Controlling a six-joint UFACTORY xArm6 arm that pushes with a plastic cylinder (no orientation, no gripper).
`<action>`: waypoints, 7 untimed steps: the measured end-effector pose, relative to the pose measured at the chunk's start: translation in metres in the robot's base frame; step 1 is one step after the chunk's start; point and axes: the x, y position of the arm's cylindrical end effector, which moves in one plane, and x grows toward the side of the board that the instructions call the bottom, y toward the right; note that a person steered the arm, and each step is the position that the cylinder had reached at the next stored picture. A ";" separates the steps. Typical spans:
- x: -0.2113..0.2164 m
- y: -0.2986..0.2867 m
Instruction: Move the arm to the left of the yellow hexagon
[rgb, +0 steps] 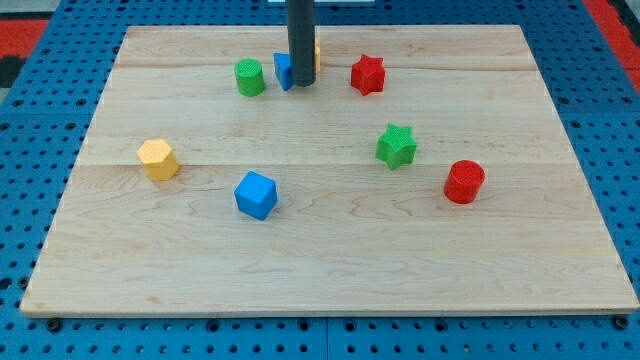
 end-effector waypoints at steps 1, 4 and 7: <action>0.014 -0.031; -0.001 -0.052; 0.012 -0.029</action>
